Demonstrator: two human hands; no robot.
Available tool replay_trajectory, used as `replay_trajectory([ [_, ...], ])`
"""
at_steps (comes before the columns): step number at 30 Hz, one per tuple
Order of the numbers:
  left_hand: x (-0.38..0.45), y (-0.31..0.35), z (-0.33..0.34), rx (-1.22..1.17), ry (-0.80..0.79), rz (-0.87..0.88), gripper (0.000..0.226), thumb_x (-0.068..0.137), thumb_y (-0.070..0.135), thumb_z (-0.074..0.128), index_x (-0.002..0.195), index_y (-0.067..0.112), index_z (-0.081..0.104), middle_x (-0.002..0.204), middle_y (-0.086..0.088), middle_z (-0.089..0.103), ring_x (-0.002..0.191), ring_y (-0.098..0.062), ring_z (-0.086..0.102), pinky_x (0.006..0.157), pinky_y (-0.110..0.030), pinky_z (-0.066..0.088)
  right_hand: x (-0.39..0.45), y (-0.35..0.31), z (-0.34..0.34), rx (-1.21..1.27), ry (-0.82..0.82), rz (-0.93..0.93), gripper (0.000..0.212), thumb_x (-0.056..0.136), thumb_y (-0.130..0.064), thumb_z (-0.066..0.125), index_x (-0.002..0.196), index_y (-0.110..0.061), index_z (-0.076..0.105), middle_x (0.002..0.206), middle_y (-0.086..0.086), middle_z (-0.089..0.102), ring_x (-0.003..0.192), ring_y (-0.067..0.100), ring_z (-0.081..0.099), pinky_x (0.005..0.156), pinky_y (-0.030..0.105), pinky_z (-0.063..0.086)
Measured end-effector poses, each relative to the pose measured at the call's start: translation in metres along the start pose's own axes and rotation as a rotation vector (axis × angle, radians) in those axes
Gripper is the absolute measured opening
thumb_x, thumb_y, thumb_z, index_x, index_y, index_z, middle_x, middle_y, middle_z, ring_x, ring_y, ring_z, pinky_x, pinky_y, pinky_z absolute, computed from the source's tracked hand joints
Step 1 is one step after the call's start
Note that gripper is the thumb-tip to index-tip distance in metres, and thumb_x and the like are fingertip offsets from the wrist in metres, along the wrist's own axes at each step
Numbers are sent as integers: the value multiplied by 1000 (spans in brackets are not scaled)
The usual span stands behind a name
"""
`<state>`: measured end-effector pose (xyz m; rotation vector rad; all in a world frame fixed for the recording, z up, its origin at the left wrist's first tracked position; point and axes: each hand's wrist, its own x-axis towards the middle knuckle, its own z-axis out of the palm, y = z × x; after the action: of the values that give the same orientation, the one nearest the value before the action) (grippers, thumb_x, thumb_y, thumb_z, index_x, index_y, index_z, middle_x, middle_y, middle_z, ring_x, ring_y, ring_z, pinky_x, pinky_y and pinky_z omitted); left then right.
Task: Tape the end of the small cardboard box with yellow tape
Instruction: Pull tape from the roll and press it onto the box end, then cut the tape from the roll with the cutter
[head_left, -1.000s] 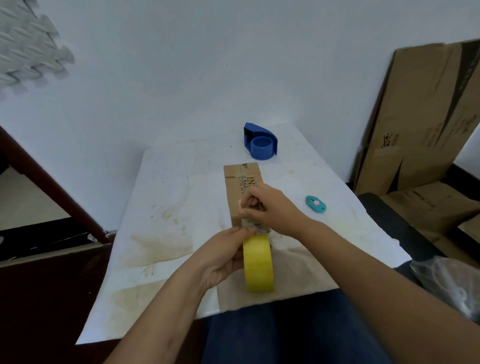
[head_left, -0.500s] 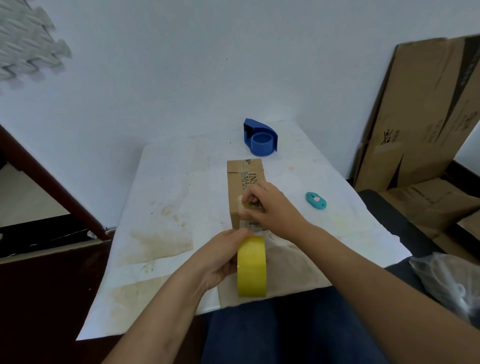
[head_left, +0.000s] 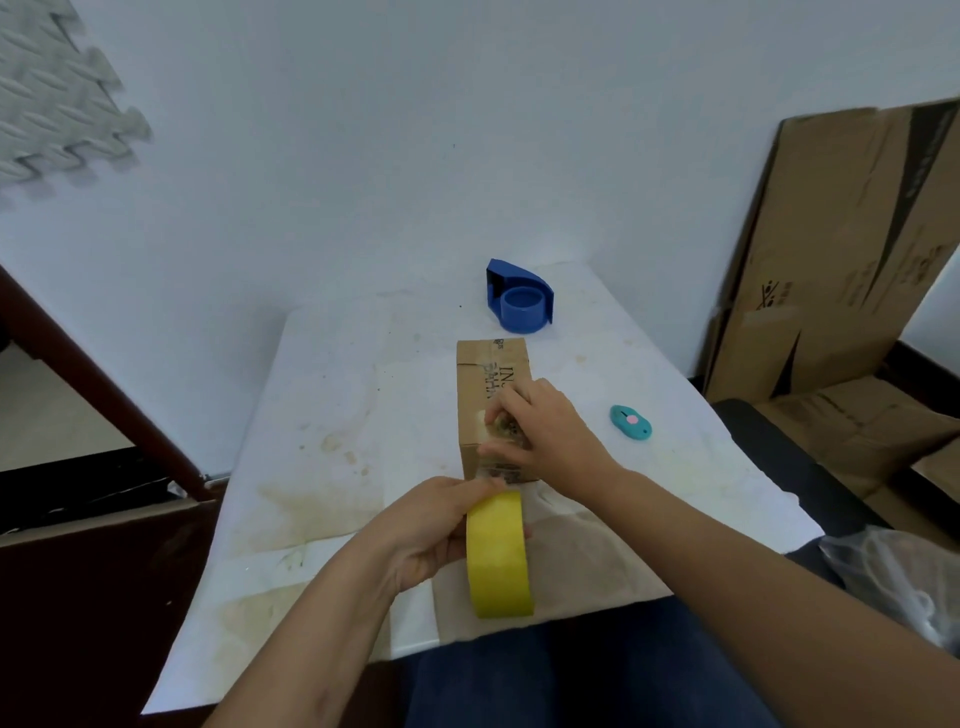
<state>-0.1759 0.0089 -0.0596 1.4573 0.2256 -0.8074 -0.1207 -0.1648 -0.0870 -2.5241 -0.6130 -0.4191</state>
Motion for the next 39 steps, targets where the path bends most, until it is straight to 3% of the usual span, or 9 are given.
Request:
replay_trajectory([
  [6, 9, 6, -5, 88, 59, -37, 44, 92, 32, 66, 121, -1, 66, 122, -30, 67, 119, -42, 62, 105, -51, 49, -4, 1, 6, -75, 48, -72, 34, 80, -42, 67, 100, -17, 55, 103, 4, 54, 90, 15, 42, 77, 22, 34],
  [11, 13, 11, -6, 86, 85, -21, 31, 93, 34, 66, 104, 6, 73, 94, -16, 76, 77, -22, 72, 78, -33, 59, -8, 3, 6, -151, 25, -115, 36, 82, -39, 66, 107, -17, 52, 113, 6, 54, 98, 16, 42, 81, 28, 41],
  [17, 14, 7, -4, 5, 117, -25, 40, 92, 34, 65, 117, 4, 70, 120, -27, 70, 119, -41, 63, 104, -50, 50, -12, 3, 12, -204, 61, -105, 37, 85, -41, 59, 113, -17, 52, 119, 6, 53, 104, 17, 41, 85, 30, 44],
  [23, 15, 4, -5, -59, 93, -15, 38, 96, 30, 60, 120, 2, 67, 116, -27, 72, 112, -40, 67, 100, -47, 53, -6, -1, -16, 28, -13, -106, 32, 88, -41, 58, 112, -20, 54, 118, -1, 53, 105, 12, 44, 91, 27, 43],
  [25, 14, 5, -4, -69, 68, -10, 34, 99, 29, 55, 119, 5, 67, 109, -24, 75, 96, -31, 73, 86, -39, 58, -11, 13, -32, 127, 131, -3, 27, 92, -35, 53, 114, -19, 56, 117, -2, 54, 108, 12, 46, 96, 25, 39],
  [28, 12, 4, -2, -85, 50, -18, 33, 99, 30, 54, 122, 8, 65, 106, -21, 77, 92, -28, 74, 93, -42, 55, -31, 60, -39, -8, 336, 388, 28, 93, -28, 54, 117, -13, 56, 117, 7, 56, 110, 26, 51, 96, 35, 39],
  [31, 15, 2, -3, -89, 44, -20, 35, 98, 30, 56, 124, 8, 64, 106, -21, 77, 93, -28, 74, 101, -46, 51, -51, 91, -33, -169, 108, 756, 45, 94, -39, 50, 126, -8, 53, 125, 13, 51, 116, 33, 45, 95, 40, 38],
  [35, 14, 2, -2, -112, 24, -26, 37, 98, 31, 56, 125, 6, 63, 108, -22, 77, 86, -27, 76, 104, -48, 50, -56, 91, -29, -278, 42, 739, 31, 95, -32, 48, 111, -7, 57, 113, 13, 55, 103, 30, 47, 83, 39, 42],
  [39, 14, 2, -2, -129, 28, -22, 38, 98, 30, 56, 126, 5, 63, 108, -22, 76, 86, -26, 76, 104, -48, 50, -46, 72, -38, -59, 36, 735, 15, 94, -27, 52, 98, -13, 46, 91, 7, 59, 75, 23, 54, 58, 31, 39],
])
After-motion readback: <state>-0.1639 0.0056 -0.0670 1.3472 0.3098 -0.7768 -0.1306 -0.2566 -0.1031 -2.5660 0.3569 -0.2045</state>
